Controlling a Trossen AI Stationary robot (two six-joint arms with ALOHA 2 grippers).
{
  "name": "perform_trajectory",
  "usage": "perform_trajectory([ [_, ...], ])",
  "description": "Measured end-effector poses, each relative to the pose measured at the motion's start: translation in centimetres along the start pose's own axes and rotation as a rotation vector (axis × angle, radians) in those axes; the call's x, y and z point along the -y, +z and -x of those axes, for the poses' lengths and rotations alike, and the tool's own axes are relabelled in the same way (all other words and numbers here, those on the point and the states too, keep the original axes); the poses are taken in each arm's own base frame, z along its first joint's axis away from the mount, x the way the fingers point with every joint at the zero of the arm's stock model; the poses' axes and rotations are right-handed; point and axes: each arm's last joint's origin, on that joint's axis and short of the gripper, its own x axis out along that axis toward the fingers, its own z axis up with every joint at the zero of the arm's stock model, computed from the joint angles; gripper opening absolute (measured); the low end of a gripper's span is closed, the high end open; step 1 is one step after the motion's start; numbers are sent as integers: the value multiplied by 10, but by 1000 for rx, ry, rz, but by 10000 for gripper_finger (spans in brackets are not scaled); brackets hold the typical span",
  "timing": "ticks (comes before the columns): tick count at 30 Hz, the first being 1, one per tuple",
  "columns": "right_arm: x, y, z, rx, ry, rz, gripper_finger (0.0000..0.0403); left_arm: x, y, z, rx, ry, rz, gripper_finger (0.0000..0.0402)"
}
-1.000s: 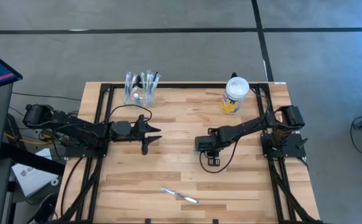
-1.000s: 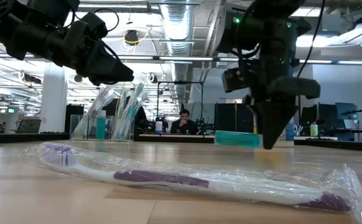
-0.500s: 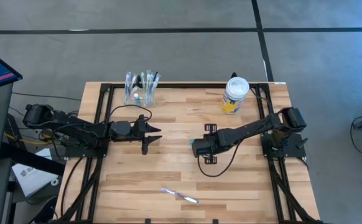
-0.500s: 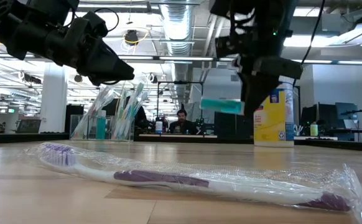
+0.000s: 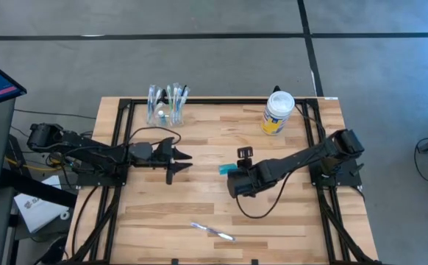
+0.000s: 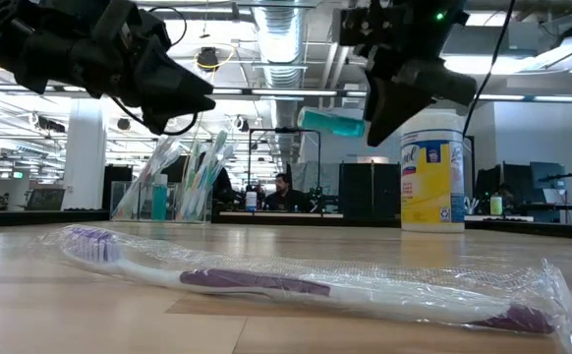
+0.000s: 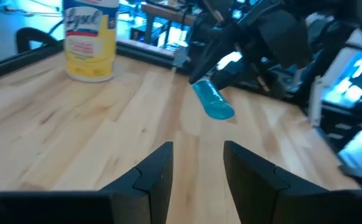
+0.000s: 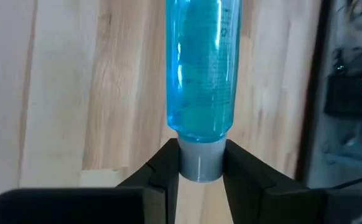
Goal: Pick & Place toothbrushing station
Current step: Put the blue mouthwash into the transparent organizer
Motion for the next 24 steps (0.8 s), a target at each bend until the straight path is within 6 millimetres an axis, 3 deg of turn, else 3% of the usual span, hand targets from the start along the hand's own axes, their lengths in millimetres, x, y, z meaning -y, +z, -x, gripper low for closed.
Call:
perform_trajectory([
  [24,-8,20,28,149,-223,235,87,3,6,0,40,-68,292,135],
])
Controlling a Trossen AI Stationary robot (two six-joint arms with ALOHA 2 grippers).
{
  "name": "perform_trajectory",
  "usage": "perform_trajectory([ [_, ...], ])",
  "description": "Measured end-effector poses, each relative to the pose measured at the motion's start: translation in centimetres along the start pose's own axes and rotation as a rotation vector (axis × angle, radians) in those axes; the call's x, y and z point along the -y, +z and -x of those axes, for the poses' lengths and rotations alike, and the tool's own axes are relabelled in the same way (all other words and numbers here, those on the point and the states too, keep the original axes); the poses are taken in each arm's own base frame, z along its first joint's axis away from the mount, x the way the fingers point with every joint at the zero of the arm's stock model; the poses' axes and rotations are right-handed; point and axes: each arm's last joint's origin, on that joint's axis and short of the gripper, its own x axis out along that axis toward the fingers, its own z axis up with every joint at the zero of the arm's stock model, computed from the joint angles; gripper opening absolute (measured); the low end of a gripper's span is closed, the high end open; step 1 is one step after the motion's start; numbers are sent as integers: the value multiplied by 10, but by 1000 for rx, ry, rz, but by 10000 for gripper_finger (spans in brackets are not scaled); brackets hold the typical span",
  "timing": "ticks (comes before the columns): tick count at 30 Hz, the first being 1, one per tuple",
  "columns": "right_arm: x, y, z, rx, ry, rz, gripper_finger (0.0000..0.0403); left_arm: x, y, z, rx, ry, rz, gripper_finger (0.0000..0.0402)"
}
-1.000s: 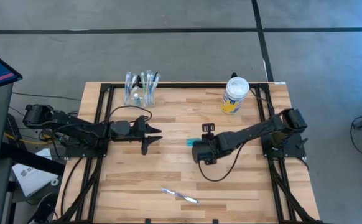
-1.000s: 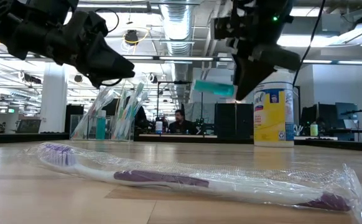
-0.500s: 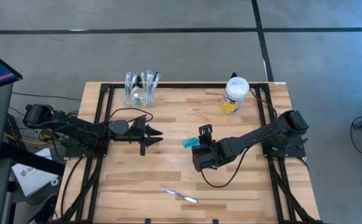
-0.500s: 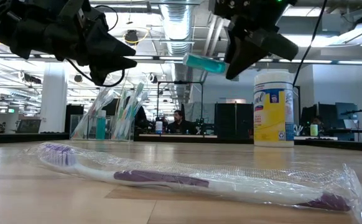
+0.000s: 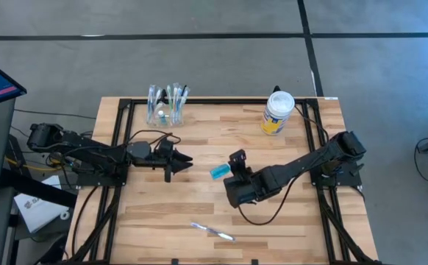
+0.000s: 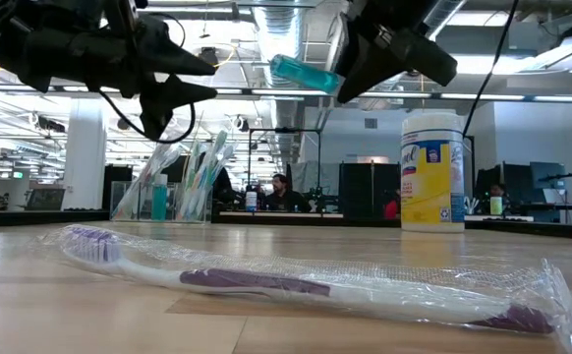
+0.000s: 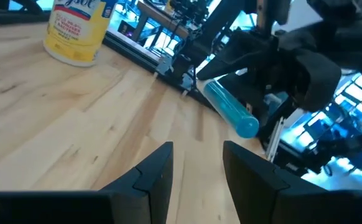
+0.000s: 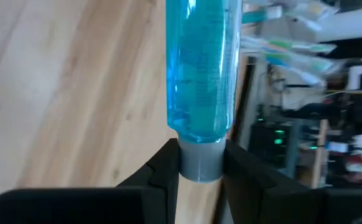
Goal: Pick & Place toothbrushing station
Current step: Put the blue mouthwash into the transparent organizer
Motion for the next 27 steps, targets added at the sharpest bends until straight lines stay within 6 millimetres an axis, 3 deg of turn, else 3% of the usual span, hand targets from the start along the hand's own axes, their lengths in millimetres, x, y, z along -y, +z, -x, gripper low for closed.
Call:
perform_trajectory([
  [12,1,10,4,69,-48,90,87,-9,10,-1,-25,-78,154,135],
  [27,4,26,15,123,-219,242,87,2,22,-6,-76,-208,303,135],
])
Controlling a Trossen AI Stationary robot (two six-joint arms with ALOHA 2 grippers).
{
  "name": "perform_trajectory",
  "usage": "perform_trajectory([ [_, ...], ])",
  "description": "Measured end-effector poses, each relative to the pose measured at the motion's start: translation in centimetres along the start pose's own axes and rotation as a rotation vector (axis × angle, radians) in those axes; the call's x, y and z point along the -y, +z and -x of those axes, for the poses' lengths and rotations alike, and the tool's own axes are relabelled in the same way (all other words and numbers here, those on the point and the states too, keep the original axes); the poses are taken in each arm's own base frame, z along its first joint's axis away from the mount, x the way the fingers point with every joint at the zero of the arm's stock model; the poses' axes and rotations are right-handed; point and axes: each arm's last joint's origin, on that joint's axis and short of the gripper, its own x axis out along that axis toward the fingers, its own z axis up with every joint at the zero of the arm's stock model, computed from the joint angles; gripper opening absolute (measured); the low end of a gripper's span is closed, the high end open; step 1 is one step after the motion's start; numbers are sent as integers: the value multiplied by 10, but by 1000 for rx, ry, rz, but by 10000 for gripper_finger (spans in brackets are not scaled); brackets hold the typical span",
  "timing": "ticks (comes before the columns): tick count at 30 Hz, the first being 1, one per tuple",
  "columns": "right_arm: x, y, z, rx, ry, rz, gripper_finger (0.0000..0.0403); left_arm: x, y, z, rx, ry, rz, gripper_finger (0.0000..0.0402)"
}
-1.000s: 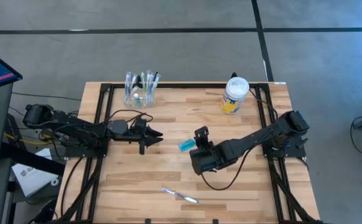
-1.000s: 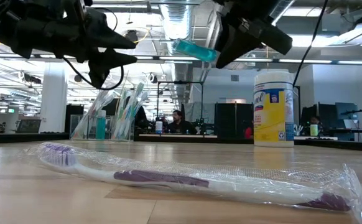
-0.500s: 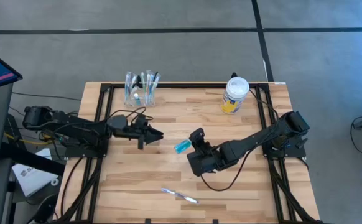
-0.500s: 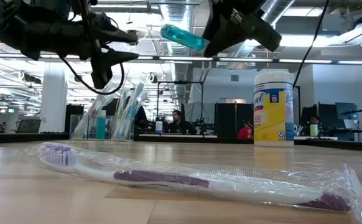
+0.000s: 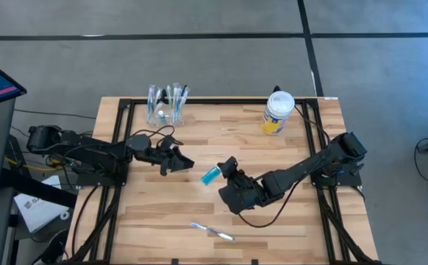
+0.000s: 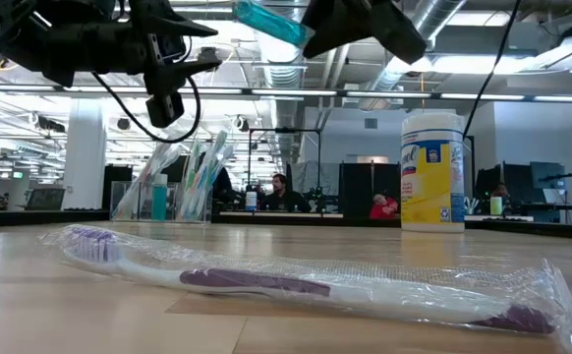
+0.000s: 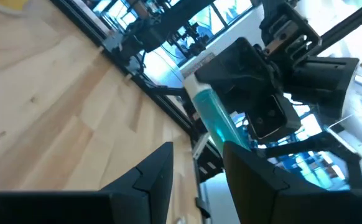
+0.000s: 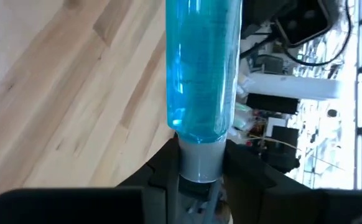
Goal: Pick & Place toothbrushing station
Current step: Put the blue mouthwash into the transparent organizer
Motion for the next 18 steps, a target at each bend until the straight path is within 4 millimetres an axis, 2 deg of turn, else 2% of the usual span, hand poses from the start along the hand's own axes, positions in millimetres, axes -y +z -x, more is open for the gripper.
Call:
perform_trajectory([
  [5,-2,6,-3,2,-31,33,87,0,0,0,-5,-6,62,135],
  [12,-27,32,-24,-91,-81,231,87,6,-3,-4,-30,-41,117,135],
  [18,-18,52,-28,-100,-80,239,87,4,-15,-11,-103,-22,163,135],
])
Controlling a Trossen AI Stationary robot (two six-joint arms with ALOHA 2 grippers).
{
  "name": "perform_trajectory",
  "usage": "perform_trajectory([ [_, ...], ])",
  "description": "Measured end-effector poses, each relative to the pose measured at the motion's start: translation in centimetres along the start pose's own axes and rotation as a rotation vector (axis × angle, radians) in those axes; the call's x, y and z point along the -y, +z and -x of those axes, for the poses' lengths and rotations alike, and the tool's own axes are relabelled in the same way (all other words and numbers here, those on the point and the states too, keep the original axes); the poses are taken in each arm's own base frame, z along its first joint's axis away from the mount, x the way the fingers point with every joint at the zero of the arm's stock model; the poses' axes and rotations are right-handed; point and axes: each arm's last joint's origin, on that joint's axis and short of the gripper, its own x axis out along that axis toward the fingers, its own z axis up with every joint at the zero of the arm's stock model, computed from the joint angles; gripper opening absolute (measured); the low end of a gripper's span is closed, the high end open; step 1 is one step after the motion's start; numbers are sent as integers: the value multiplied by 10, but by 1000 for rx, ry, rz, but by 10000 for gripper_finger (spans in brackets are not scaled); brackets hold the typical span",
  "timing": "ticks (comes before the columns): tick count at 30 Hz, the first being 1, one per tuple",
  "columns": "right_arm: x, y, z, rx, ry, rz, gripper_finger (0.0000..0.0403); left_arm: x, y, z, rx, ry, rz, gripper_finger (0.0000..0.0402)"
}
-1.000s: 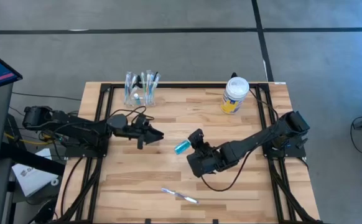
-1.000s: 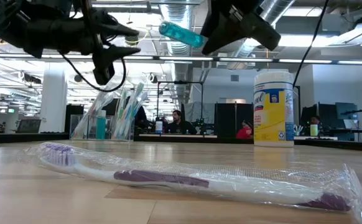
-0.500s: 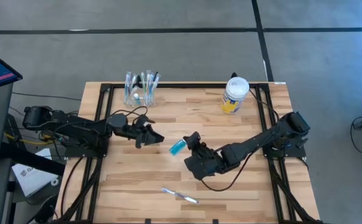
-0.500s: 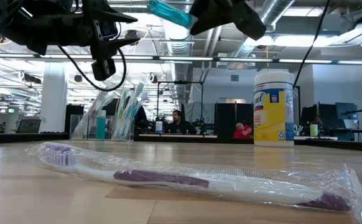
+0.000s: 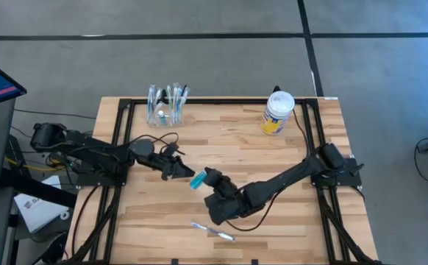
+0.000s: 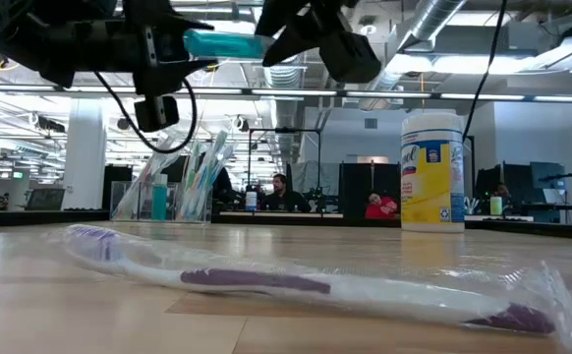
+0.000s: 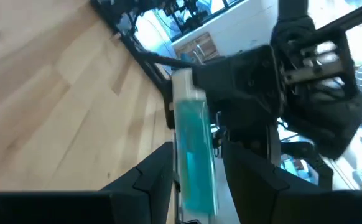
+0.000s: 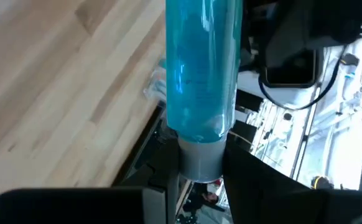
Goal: Pick & Place toothbrushing station
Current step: Put the blue mouthwash into the transparent organizer
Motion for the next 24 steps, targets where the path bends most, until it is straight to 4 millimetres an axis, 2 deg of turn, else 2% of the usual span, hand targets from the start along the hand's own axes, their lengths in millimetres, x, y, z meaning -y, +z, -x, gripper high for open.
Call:
perform_trajectory([
  [7,3,1,4,10,16,5,87,-5,-7,-6,-55,19,20,135],
  [19,2,2,5,15,18,21,87,-2,-5,-7,-41,-7,71,135],
  [24,3,1,3,12,19,17,87,1,-1,-15,-55,-19,69,135],
])
